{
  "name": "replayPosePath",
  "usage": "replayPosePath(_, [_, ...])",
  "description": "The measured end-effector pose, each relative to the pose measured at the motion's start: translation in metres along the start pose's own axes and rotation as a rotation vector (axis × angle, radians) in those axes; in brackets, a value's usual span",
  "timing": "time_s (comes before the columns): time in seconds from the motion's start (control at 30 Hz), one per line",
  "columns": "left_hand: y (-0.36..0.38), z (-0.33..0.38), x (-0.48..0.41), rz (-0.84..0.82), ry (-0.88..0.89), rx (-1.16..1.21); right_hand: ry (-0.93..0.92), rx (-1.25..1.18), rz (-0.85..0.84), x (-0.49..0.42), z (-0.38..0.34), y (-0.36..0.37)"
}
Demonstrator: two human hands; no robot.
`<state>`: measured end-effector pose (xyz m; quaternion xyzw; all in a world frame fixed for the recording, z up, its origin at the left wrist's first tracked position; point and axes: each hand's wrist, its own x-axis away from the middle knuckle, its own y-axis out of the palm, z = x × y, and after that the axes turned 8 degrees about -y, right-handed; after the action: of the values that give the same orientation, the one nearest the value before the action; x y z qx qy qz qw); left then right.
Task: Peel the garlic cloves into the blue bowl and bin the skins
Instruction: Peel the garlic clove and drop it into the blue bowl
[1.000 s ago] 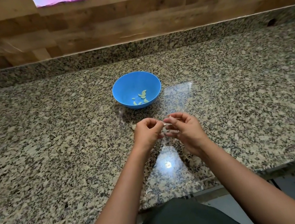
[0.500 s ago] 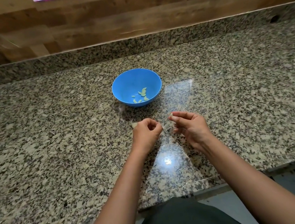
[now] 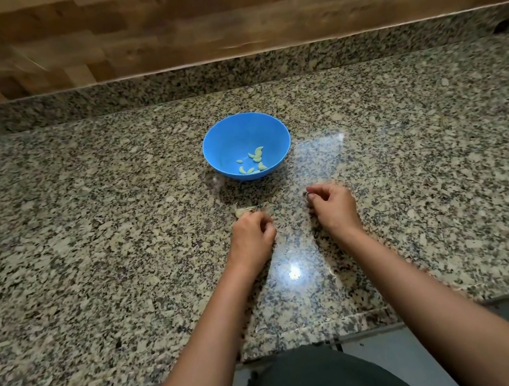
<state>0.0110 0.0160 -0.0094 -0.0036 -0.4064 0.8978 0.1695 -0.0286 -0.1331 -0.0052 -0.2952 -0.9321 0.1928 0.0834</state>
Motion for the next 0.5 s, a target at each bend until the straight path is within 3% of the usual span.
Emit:
replayPosePath(0.17, [0.000,-0.006,0.008,0.020,0.032,0.017,-0.250,0.233,-0.215,0.045,0.008,-0.001])
replayPosePath(0.3, [-0.003,-0.013,0.017,0.052,0.044,0.083,-0.401,0.715,-0.503,0.071,0.018,0.009])
replayPosePath(0.37, [-0.004,-0.018,0.020,0.078,0.037,0.106,-0.419,0.892,-0.536,0.075,0.023,0.016])
replayPosePath(0.5, [-0.008,-0.024,0.024,0.121,0.032,0.141,-0.480,0.928,-0.476,0.054,0.017,0.037])
